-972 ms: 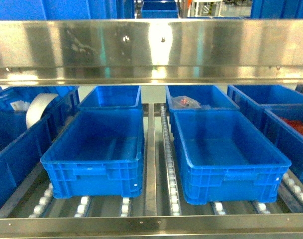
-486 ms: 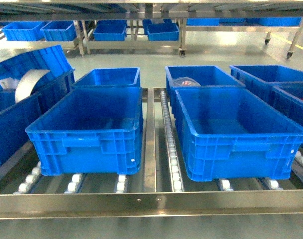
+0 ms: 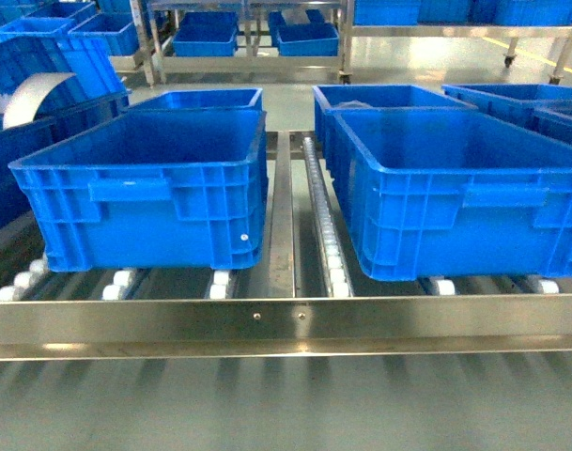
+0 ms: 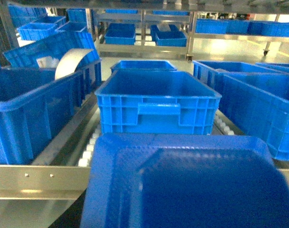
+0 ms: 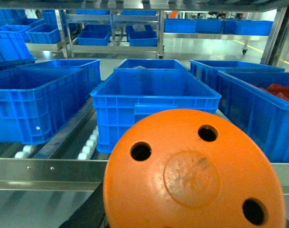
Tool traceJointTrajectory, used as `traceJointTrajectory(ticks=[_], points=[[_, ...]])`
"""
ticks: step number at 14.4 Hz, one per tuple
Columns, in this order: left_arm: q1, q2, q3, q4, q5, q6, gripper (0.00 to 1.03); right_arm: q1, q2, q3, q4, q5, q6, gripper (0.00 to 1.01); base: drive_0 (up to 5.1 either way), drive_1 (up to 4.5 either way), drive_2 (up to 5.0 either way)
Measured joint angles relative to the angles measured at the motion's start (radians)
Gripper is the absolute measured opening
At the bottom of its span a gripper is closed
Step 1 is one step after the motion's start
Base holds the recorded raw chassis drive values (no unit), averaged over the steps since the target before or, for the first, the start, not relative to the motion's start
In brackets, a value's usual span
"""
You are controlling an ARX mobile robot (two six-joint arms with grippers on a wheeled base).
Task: Sort blue parts and orange caps into right shelf containers
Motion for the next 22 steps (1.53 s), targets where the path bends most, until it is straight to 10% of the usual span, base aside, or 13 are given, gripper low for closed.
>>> traceJointTrajectory(ticks=[22], points=[[0.0, 0.0, 0.0, 0.001, -0.001, 0.0, 0.43, 0.0, 0.0, 0.0, 0.001, 0.0, 0.0, 0.45, 0.0, 1.28, -1.3]])
